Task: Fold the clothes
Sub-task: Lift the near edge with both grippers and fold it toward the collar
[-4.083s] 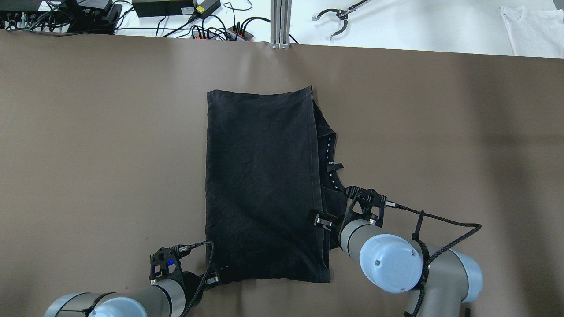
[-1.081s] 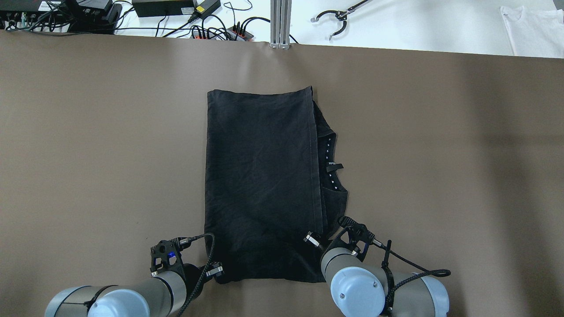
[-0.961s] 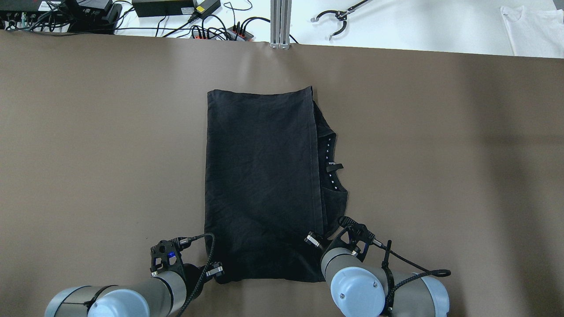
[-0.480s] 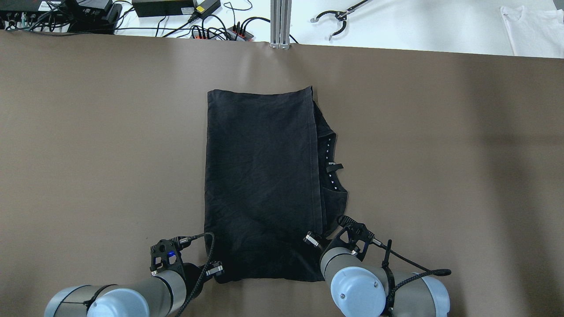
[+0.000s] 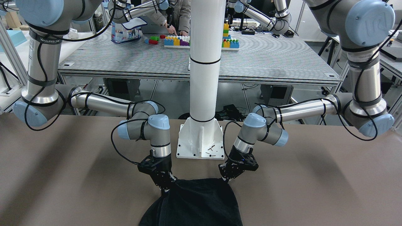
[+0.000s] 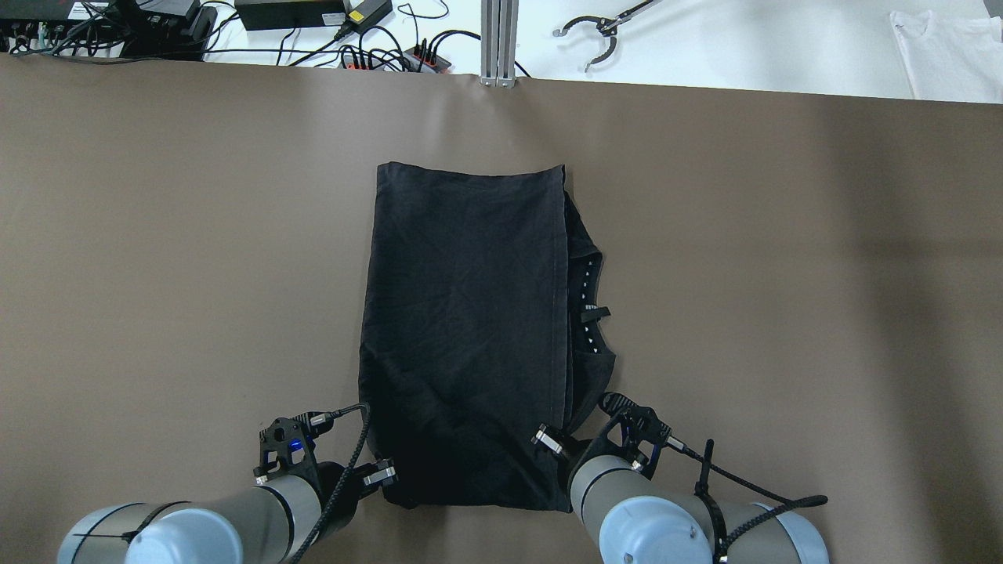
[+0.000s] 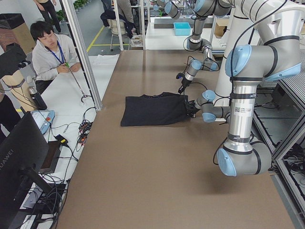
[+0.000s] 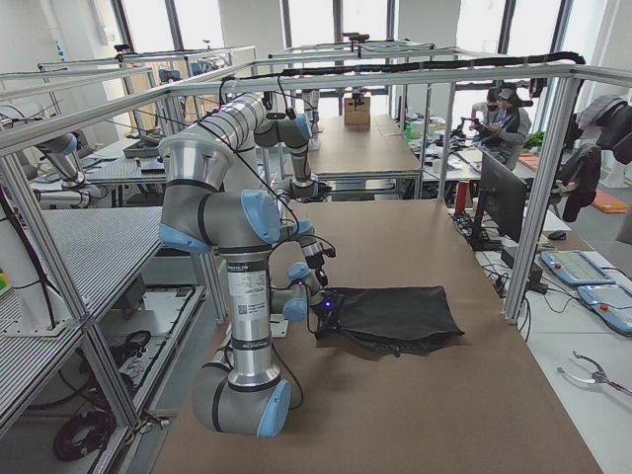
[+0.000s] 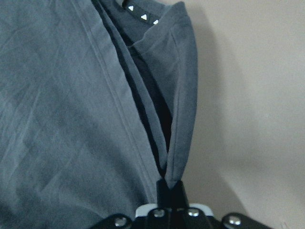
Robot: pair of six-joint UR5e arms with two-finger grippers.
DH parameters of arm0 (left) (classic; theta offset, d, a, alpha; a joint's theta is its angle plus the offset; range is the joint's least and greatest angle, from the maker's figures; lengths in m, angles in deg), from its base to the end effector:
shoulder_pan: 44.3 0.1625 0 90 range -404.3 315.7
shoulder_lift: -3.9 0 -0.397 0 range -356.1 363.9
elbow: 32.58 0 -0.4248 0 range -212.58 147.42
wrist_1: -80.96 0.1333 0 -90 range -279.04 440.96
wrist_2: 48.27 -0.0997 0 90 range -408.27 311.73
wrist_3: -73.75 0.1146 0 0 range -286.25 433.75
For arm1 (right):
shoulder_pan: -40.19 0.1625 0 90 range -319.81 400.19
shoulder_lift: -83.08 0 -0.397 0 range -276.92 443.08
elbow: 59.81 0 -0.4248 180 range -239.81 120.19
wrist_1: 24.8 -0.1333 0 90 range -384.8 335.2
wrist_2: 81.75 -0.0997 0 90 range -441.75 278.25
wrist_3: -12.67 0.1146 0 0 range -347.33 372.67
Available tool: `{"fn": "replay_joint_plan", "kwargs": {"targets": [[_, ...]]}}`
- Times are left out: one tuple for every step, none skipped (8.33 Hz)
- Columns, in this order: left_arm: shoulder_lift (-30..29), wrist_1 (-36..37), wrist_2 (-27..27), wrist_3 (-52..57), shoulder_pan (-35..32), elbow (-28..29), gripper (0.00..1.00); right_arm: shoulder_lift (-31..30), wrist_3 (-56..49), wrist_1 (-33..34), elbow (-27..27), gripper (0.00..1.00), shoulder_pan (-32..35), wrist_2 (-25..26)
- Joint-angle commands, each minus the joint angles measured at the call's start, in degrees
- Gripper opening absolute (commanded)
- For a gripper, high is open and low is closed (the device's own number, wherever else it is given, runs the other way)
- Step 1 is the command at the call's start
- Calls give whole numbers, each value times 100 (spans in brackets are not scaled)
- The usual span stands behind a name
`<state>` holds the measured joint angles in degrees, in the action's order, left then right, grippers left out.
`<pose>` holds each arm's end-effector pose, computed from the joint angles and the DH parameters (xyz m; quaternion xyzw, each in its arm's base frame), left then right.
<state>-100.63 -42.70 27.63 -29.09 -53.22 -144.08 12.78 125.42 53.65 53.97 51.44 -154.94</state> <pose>0.5499 -0.2495 0.2420 0.0813 0.5702 -0.2226 0.7866 -0.5453 -0.2782 0.2251 0.0832 -0.4677 0.3211 0.8193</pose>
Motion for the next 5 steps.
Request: {"fn": "replay_joint_plan", "kwargs": {"targets": [[519,17,151,71,4,-906,0,-116,45,949,1160,0,-395,15],[573,17,457,202,-101,-1031,0,-107,46,1066,1260,0,-404,15],[539,17,765,342,-424,-1032,0,-98,11,1067,1261,0,-369,15],[521,26,1177,431,-854,-1032,0,-89,2,1067,1235,0,-326,15],[443,356,1659,562,-1336,-1041,0,-81,-33,1076,1217,0,-108,-11]]}}
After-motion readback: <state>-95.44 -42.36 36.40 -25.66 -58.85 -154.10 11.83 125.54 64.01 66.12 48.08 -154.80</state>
